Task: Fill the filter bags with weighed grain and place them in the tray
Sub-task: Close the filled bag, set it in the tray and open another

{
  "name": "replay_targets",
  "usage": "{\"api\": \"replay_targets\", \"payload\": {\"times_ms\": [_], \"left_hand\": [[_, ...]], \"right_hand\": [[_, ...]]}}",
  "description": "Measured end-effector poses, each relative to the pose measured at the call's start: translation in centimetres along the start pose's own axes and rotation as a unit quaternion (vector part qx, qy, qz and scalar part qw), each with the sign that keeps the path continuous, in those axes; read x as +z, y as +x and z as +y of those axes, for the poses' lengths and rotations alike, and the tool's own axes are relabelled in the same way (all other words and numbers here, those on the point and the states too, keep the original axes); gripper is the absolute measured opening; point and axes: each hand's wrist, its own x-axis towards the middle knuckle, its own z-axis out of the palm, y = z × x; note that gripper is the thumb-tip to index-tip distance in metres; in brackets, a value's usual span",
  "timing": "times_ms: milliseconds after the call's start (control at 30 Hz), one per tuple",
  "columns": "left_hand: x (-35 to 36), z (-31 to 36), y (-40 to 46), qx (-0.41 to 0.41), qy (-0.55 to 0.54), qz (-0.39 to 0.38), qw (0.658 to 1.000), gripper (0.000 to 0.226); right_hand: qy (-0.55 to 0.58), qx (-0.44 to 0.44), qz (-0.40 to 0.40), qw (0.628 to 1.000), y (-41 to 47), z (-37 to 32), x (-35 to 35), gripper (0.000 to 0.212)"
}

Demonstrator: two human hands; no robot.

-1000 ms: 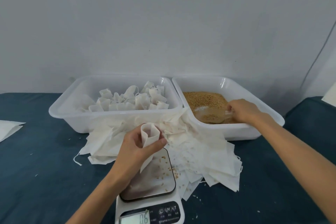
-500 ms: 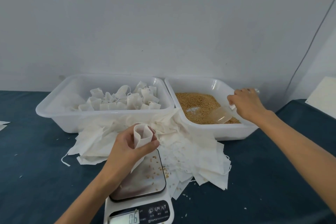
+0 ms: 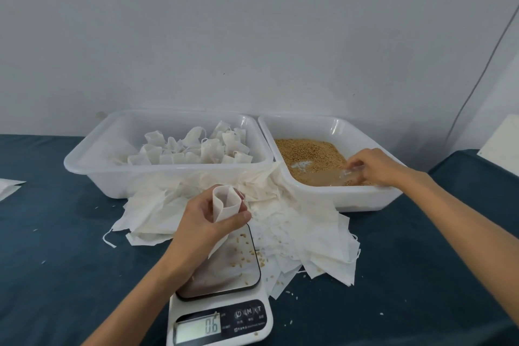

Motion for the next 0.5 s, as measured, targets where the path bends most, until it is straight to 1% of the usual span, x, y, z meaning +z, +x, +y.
{"api": "replay_targets", "payload": {"times_ms": [67,167,333,500], "left_hand": [[0.1,0.0,-0.1,-0.003,-0.001,0.003,1.000,0.015],[0.2,0.1,-0.1,-0.005,-0.002,0.000,1.000,0.015],[0.2,0.1,-0.1,-0.004,-0.003,-0.001,1.000,0.018],[0.2,0.0,-0.1,0.002,-0.013,-0.004,1.000,0.031]], "right_hand": [[0.011,-0.001,-0.005,1.000,-0.2,0.3,-0.2,0.026],[0.027,0.011,-0.007,1.000,-0.5,0.6,-0.3,0.027],[0.063,0.024,0.001,0.998,-1.1,1.0,-0.3,0.039],[0.124,-0.004,0.024,0.992,-2.1,-0.1,-0.7,0.036]]}}
